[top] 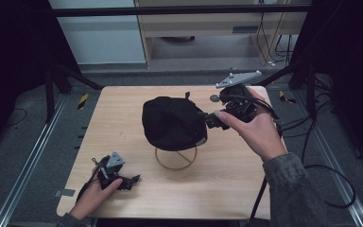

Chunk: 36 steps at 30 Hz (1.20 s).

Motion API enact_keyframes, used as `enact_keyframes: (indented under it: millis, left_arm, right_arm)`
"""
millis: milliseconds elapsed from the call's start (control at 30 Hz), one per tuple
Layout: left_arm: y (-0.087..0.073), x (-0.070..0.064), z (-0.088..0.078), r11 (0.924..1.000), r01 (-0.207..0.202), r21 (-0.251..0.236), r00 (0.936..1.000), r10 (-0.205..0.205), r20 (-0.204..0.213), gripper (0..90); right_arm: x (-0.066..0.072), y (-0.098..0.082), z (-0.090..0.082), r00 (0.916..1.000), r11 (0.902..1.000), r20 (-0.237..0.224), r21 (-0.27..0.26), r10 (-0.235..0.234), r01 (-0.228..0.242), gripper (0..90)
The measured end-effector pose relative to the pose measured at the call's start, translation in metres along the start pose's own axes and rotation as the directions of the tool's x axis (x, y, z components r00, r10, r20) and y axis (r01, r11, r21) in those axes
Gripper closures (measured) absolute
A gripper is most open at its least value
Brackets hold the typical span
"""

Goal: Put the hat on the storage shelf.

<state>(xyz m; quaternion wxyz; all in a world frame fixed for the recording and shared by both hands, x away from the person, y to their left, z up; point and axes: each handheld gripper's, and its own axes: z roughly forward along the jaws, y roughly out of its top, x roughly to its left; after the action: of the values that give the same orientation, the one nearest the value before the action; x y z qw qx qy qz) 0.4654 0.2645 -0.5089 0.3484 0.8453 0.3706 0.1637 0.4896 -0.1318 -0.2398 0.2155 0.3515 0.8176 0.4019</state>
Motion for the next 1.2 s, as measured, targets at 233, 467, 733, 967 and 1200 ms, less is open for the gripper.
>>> enact_keyframes:
  millis: [233, 467, 733, 967, 1200]
  left_arm:
    - [0.000, 0.000, 0.000, 1.0000, 0.000, -0.001, 1.0000, 0.000, 0.000, 0.0]
    - [0.000, 0.000, 0.000, 1.0000, 0.001, -0.001, 1.0000, -0.001, -0.001, 0.0]
    - [0.000, 0.000, 0.000, 1.0000, 0.000, 0.002, 1.0000, 0.000, 0.000, 0.0]
    - [0.000, 0.000, 0.000, 1.0000, 0.000, 0.002, 1.0000, 0.000, 0.000, 0.0]
    - [0.000, 0.000, 0.000, 1.0000, 0.000, 0.002, 1.0000, 0.000, 0.000, 0.0]
  right_arm:
    - [-0.008, -0.018, -0.010, 0.9988, 0.9998, 0.048, -0.020, -0.005, 0.006, 5.3]
    - [-0.015, -0.043, -0.013, 0.9965, 0.9999, 0.082, -0.003, 0.016, -0.016, 9.9]
    - [-0.014, -0.070, -0.017, 0.9944, 1.0000, 0.106, 0.003, -0.006, 0.006, 11.7]
    - [-0.009, -0.096, -0.011, 0.9944, 0.9999, 0.105, 0.011, -0.003, 0.001, 12.2]
    - [-0.001, -0.118, 0.001, 0.9960, 0.9996, 0.088, 0.026, 0.009, -0.011, 12.5]
